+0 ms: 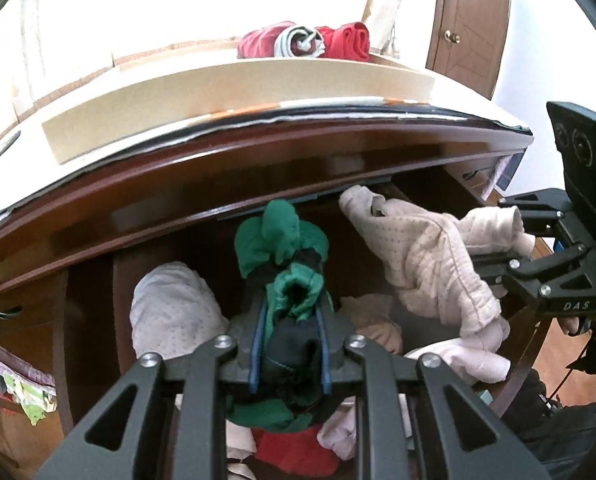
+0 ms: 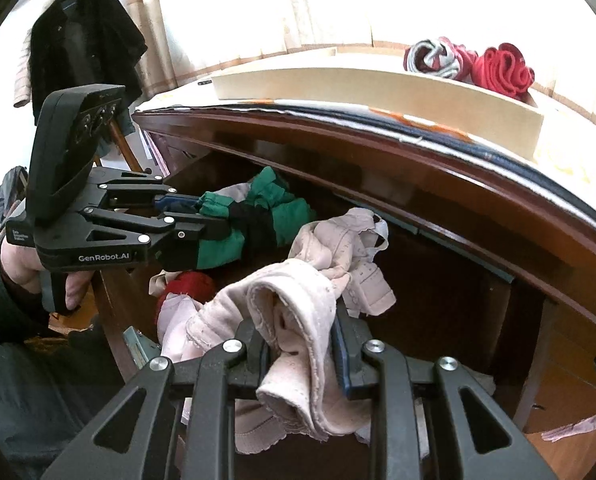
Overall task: Take underwear out of drawer
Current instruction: 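Lift the green underwear with the left tool while the right tool lifts the beige underwear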
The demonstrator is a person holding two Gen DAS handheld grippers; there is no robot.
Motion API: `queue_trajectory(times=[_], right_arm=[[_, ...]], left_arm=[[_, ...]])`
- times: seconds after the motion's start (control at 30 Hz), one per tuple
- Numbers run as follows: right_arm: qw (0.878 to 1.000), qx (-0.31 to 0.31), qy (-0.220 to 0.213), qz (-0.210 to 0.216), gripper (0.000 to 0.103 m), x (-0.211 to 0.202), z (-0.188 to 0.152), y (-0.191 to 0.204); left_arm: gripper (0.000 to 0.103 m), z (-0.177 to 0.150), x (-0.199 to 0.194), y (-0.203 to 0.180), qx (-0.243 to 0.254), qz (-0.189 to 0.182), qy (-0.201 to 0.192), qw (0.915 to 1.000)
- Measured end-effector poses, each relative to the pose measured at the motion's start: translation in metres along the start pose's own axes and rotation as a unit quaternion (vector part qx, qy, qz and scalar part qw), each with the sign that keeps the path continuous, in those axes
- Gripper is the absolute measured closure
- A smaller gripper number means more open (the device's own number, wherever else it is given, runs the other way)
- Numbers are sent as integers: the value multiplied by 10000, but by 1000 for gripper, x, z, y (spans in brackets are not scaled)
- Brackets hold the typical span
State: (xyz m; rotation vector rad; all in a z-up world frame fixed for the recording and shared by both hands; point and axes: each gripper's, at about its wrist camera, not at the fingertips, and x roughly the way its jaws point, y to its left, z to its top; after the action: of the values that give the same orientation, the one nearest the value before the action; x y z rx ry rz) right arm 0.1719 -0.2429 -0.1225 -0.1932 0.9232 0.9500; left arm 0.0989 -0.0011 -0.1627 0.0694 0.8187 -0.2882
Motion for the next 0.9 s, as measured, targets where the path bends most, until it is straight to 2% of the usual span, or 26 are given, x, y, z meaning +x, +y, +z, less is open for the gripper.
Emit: queue_trajectory(times=[0.7, 0.9], right_arm=[[9970, -527, -505, -269, 76, -16, -5, 16], [9940, -701, -779, -303, 76, -23, -10, 22]], left_arm=[[84, -2, -15, -1, -134, 36, -500, 9987], [84, -6, -18, -2, -129, 58, -557, 9983]])
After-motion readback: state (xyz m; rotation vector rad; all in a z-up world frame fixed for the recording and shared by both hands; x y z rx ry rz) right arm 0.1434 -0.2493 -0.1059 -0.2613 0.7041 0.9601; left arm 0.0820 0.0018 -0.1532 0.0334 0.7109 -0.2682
